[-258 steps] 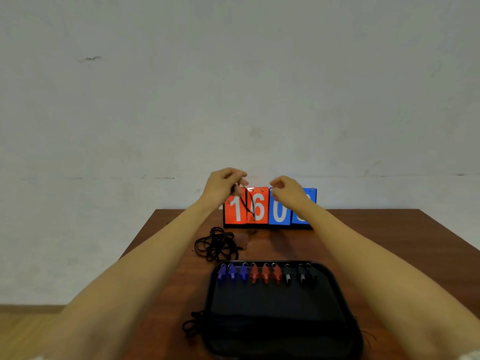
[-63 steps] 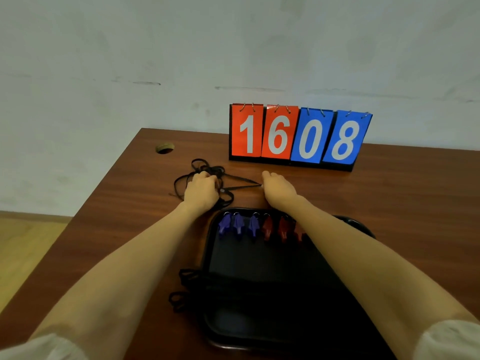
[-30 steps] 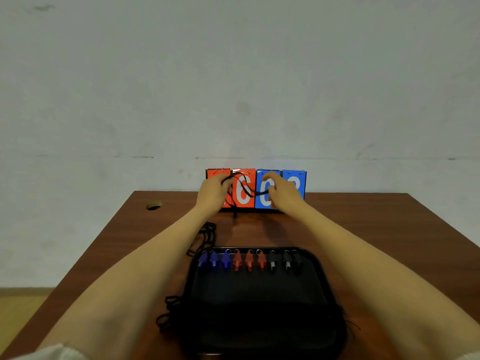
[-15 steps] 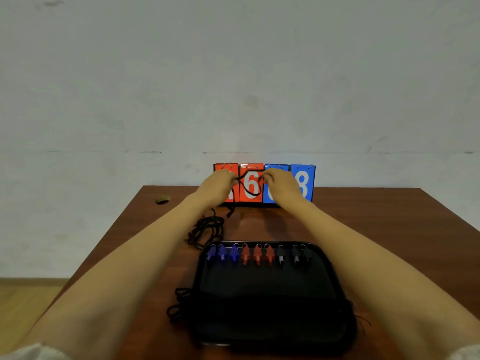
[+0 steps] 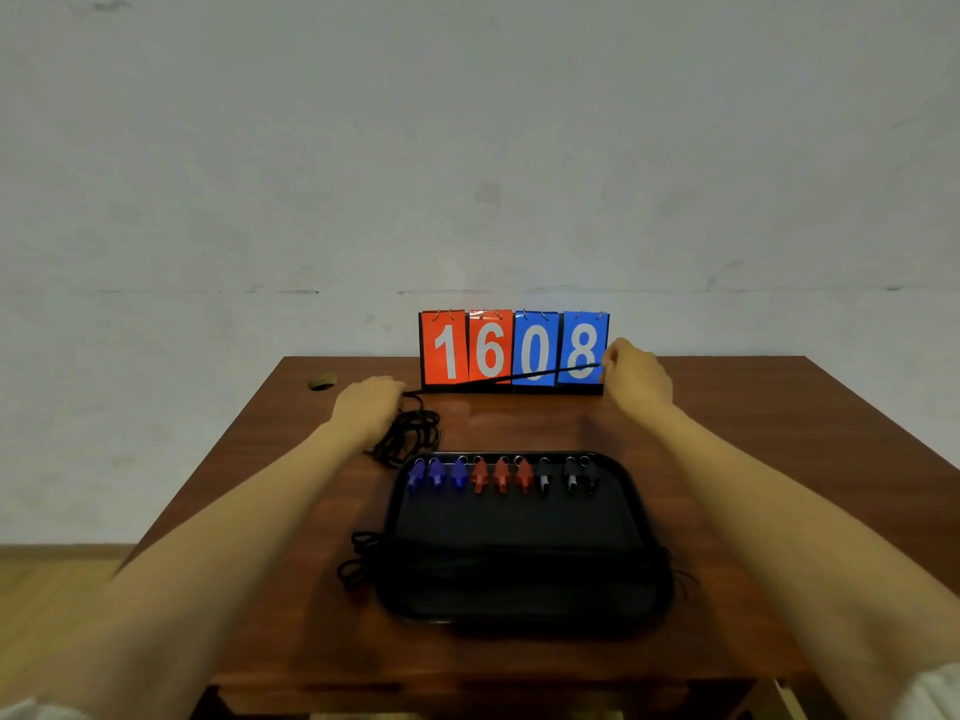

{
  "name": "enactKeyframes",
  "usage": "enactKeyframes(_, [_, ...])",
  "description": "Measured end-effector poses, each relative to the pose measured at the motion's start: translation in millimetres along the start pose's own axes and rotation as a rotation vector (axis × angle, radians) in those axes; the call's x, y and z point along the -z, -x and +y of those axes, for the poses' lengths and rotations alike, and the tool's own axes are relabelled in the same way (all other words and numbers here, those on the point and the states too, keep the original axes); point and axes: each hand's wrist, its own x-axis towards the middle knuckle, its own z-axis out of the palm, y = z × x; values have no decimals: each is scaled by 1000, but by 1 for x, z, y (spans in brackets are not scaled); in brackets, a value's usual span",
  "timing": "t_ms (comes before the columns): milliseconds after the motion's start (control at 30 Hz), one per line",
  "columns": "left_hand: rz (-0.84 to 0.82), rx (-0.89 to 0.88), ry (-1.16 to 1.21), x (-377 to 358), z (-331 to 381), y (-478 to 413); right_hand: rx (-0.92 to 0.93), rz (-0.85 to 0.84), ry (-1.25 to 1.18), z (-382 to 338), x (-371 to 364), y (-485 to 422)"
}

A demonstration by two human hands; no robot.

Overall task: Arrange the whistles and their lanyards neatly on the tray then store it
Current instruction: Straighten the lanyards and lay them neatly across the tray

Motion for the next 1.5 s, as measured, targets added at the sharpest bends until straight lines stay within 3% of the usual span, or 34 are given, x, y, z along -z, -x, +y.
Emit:
enactKeyframes(167, [-67,39,-13,-13,-3,40,-29,-6,54,26,8,29])
enactKeyframes(333, [-23,68,-75,-39,-6,72,-121,-70,53,56,4,62])
enactKeyframes(567, [-74,138,341,-61,5,113,-247,-154,-45,91,-8,105])
enactKeyframes(800, [22,245,487,-71,14,138,-245,-225,-124,114,-11,138])
enactKeyframes(1167, [63,269,388,-86,10,156,-188,-318,-86,122,-20,163])
enactKeyframes(1500, [68,261,350,-88,10,160,-145,-292,64,116,-23,168])
